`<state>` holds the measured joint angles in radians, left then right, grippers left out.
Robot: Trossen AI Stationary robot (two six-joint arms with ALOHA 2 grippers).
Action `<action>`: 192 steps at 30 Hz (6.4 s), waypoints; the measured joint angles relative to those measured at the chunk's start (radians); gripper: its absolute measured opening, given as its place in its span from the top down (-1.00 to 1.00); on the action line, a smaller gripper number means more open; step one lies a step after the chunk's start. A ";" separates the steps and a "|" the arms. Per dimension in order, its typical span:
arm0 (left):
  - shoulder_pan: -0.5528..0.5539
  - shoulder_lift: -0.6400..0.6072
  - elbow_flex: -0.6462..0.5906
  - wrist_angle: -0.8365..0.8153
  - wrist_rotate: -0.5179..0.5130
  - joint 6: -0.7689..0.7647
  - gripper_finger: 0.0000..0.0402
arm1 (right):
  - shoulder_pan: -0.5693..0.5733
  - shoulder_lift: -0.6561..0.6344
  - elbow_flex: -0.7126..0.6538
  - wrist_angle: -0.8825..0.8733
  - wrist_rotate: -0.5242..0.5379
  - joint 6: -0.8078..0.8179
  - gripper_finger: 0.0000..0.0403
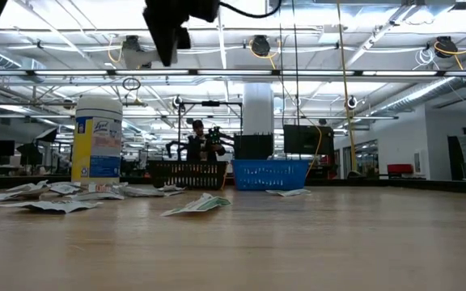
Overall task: Pick & Place First Aid Supplies
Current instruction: Put the green bandage pack into the black basket
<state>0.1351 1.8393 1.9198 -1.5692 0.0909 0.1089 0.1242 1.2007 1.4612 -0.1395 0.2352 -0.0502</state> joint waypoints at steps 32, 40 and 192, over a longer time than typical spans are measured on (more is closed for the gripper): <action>0.357 0.265 -0.002 0.202 -0.064 0.300 1.00 | -0.001 0.000 0.000 0.061 0.000 -0.067 -0.13; 0.332 0.372 -0.002 0.303 -0.055 0.302 1.00 | 0.000 0.000 0.000 0.060 0.000 -0.067 -0.11; -0.360 -0.693 -0.743 1.482 -0.354 -0.428 -0.34 | -0.373 0.591 -0.516 0.008 -0.483 -0.551 0.20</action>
<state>-0.2249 1.1464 1.1763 -0.0872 -0.2630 -0.3193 -0.2485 1.7917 0.9451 -0.1319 -0.2481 -0.6013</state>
